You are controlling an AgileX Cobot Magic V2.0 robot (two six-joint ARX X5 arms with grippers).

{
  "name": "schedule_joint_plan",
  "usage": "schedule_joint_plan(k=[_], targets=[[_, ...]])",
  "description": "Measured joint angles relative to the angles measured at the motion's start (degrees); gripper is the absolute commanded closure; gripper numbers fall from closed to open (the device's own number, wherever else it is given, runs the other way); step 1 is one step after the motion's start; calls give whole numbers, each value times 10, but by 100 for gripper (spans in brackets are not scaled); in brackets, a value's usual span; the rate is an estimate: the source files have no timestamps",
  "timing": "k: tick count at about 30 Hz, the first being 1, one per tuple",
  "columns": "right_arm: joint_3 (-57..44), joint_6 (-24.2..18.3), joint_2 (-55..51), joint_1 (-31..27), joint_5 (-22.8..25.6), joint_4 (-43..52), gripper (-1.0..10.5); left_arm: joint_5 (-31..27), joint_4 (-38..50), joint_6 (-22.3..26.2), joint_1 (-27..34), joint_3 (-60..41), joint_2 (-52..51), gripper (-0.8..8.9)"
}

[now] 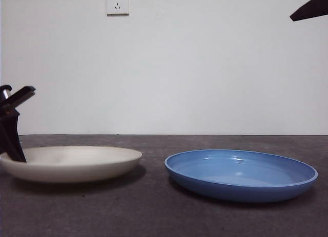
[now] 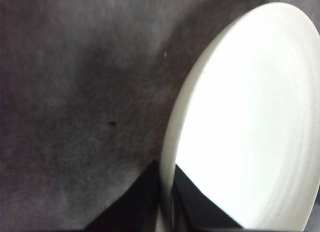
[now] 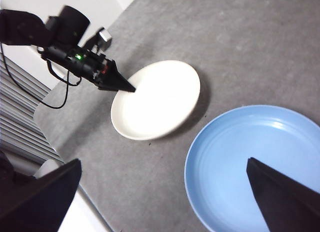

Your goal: Pick up the white plate, put it on the blue plate, put it on desk

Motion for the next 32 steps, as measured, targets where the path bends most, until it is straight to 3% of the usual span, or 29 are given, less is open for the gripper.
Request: schedule_joint_plan(k=[6,13,17,22,32], targets=[[40,5,-30,0,35,-55,323,-1,-16,-27,-18,29,-52,798],[92,-5,-73,0,102,-145,323,-1,-70,-63,-83,90,-75,798],[117,-17,-97,0,114,-189,323,-9,-99,-70,-141,139,-75,798],[139,-27,-125,0,134,-245,323,-57,-118,-83,-215,197,-73,798],[142,-28,-168,0,135,-306,323,-63,-120,-126,-325,266,14,798]])
